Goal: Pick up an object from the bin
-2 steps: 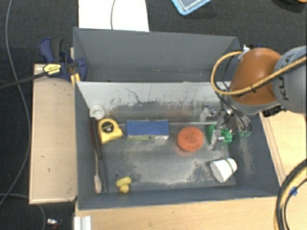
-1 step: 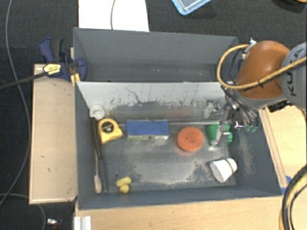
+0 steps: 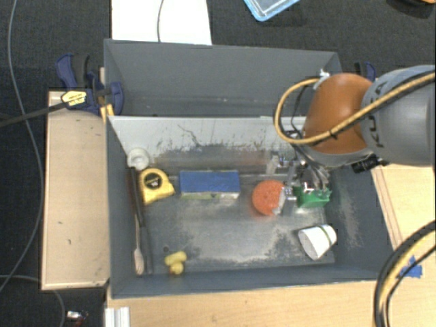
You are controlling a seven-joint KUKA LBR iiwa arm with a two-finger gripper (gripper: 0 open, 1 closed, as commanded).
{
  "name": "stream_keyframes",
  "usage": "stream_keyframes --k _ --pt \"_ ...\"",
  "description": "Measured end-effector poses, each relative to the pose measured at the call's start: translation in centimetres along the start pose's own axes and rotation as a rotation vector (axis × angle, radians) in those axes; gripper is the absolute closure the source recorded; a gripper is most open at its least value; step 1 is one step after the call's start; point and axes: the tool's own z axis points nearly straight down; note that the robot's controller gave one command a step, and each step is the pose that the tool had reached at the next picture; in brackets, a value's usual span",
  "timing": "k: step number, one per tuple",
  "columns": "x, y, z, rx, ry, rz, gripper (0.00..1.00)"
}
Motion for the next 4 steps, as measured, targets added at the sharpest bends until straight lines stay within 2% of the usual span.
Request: stream_keyframes --k 1,2,3,4 --pt "-0.1 0.5 2.8 0.008 -0.012 -0.194 1.00" --pt "-0.1 0.5 2.8 0.008 -0.012 -0.194 1.00" --pt "1.3 -1.9 -3.9 0.007 -0.009 -0.165 1.00" --pt "2.4 -2.6 -11.0 0.007 -0.015 -0.159 1.00"
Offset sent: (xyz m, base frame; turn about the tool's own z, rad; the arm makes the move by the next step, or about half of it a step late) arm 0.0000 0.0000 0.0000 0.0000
